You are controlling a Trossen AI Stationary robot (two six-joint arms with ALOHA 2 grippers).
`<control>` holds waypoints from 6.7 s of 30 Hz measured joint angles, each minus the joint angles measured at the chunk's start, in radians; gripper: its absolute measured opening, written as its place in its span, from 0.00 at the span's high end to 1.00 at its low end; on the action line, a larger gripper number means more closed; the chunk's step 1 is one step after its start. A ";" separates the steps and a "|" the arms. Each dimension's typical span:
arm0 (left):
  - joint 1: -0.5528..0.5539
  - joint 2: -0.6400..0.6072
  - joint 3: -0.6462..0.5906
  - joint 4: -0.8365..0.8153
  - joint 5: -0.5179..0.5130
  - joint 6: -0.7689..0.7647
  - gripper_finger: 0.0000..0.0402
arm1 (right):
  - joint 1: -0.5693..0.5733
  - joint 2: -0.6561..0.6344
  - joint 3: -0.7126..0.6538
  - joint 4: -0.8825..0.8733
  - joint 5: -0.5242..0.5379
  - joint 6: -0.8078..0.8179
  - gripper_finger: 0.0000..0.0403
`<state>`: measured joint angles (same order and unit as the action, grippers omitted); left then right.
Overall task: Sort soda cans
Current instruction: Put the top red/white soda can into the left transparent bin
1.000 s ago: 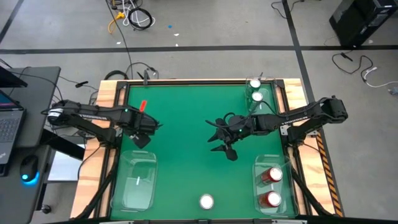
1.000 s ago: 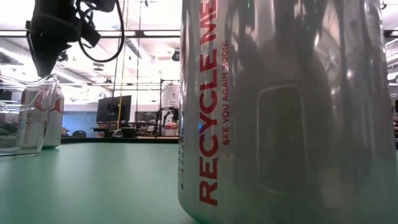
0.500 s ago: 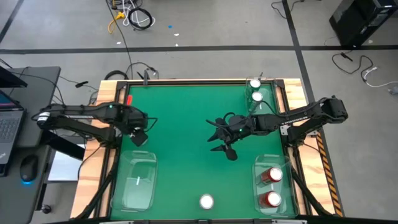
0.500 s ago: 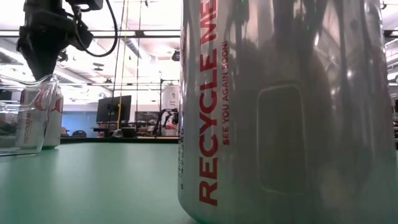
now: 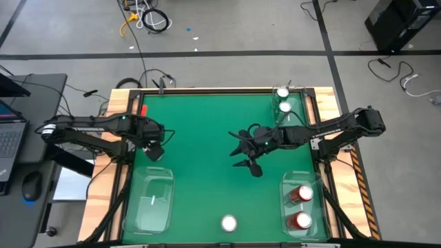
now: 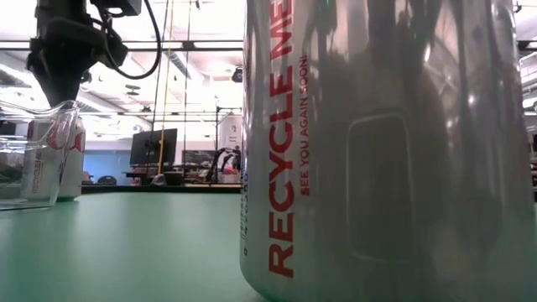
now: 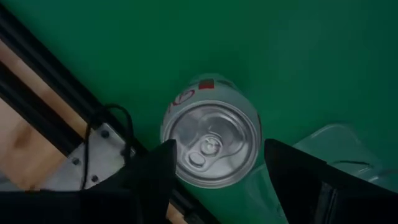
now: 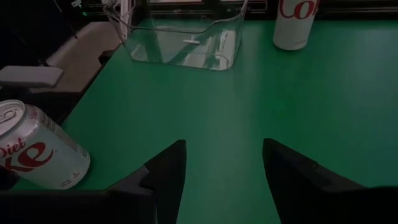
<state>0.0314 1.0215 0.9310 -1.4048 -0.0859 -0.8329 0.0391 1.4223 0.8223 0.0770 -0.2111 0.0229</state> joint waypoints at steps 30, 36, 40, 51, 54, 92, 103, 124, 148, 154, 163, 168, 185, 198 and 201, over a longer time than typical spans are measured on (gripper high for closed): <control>0.015 0.001 0.011 -0.054 -0.016 -0.018 0.29 | -0.024 0.000 0.000 -0.005 -0.019 0.000 0.50; 0.016 0.001 -0.041 -0.018 0.032 -0.028 0.29 | -0.024 0.000 0.000 -0.008 -0.019 0.000 0.50; 0.015 0.004 -0.045 0.011 0.046 -0.010 0.29 | -0.024 0.000 0.000 -0.019 -0.019 0.000 0.50; 0.015 0.006 0.005 -0.009 0.027 0.023 0.29 | -0.038 0.000 0.000 -0.021 -0.019 0.000 0.50; 0.015 0.007 -0.007 -0.002 0.022 0.045 0.29 | -0.038 0.000 0.000 -0.021 -0.019 0.000 0.50; 0.012 0.099 0.053 0.031 0.110 0.037 0.17 | -0.040 0.000 0.000 -0.062 -0.023 -0.008 0.50; 0.012 0.099 0.102 -0.103 0.045 0.039 0.12 | -0.040 0.000 0.000 -0.066 -0.026 -0.008 0.50; 0.021 0.096 -0.016 -0.024 0.069 0.071 0.12 | -0.040 0.000 0.000 -0.089 -0.026 -0.007 0.50; 0.100 0.096 -0.086 0.098 0.041 0.124 0.12 | -0.040 0.000 0.000 -0.088 -0.026 -0.007 0.50; 0.100 0.104 -0.143 0.126 0.095 0.126 0.16 | -0.040 0.000 0.000 -0.094 -0.026 -0.007 0.50; 0.100 0.103 -0.138 0.137 0.065 0.153 0.26 | -0.040 0.000 0.000 -0.094 -0.027 -0.007 0.50; 0.100 0.104 -0.047 0.084 0.016 0.197 0.26 | -0.040 0.000 0.000 -0.094 -0.027 -0.015 0.50; -0.045 0.114 0.513 -0.162 0.080 0.197 0.26 | -0.054 0.000 0.000 -0.096 -0.026 -0.018 0.50; -0.529 0.355 0.532 -0.132 0.155 0.037 0.26 | -0.084 0.000 0.000 -0.105 -0.016 0.026 0.50; -0.636 0.401 0.550 -0.085 0.159 -0.073 0.26 | -0.083 0.000 0.000 -0.104 -0.016 0.029 0.50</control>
<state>-0.6048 1.4226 1.4808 -1.4893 0.0733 -0.9058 -0.0438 1.4222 0.8227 -0.0274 -0.2276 0.0520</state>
